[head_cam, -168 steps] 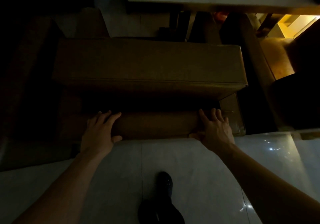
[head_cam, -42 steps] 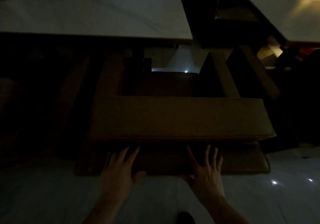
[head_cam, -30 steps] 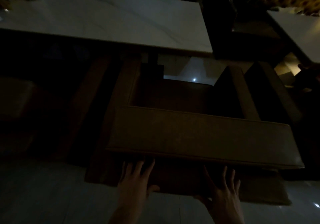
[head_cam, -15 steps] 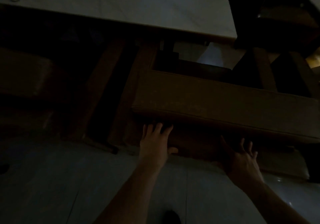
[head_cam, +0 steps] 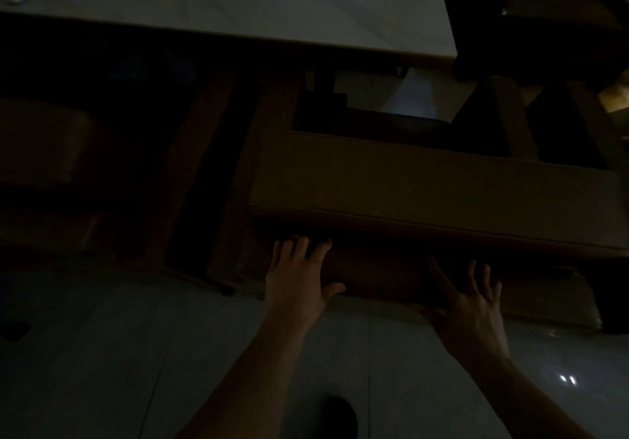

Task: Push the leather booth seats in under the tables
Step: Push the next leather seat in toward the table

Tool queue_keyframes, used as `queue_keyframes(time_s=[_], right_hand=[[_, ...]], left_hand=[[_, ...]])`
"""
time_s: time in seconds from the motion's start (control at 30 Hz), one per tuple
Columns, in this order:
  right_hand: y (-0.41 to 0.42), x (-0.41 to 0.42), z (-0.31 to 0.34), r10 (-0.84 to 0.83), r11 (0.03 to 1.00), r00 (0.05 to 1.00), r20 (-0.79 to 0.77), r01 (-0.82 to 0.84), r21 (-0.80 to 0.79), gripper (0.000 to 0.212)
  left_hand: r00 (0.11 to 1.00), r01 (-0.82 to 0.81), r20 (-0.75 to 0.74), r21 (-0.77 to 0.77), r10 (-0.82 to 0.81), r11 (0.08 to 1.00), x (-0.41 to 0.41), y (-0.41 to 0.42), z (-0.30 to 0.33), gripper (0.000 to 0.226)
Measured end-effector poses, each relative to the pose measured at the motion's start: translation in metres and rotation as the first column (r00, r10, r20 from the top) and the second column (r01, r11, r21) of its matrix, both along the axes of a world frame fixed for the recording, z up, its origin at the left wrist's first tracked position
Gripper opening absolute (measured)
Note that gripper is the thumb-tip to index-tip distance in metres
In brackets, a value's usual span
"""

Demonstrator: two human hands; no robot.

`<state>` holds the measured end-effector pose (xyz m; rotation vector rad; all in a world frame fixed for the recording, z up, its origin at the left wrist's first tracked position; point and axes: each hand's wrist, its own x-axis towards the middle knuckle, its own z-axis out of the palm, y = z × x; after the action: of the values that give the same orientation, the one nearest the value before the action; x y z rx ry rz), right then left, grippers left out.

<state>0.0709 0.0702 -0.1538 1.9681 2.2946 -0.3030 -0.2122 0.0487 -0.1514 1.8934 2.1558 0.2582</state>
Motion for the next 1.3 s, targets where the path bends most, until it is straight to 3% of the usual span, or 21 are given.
queue_keyframes(time_s=[0.63, 0.87, 1.3], right_hand=[[-0.005, -0.012, 0.011, -0.005, 0.992, 0.985, 0.173, 0.027, -0.125, 0.09], [-0.006, -0.018, 0.006, -0.015, 1.0, 0.993, 0.121, 0.019, -0.025, 0.088], [-0.006, -0.016, 0.011, 0.001, 0.999, 0.99, 0.143, 0.005, -0.038, 0.092]], left_hand=[[0.999, 0.019, 0.047, -0.043, -0.017, 0.999, -0.005, -0.01, -0.005, 0.078], [0.999, 0.019, 0.036, 0.014, -0.02, 1.0, -0.009, -0.006, -0.006, 0.078], [0.999, 0.009, 0.05, -0.02, -0.008, 1.0, -0.009, -0.006, 0.0, 0.079]])
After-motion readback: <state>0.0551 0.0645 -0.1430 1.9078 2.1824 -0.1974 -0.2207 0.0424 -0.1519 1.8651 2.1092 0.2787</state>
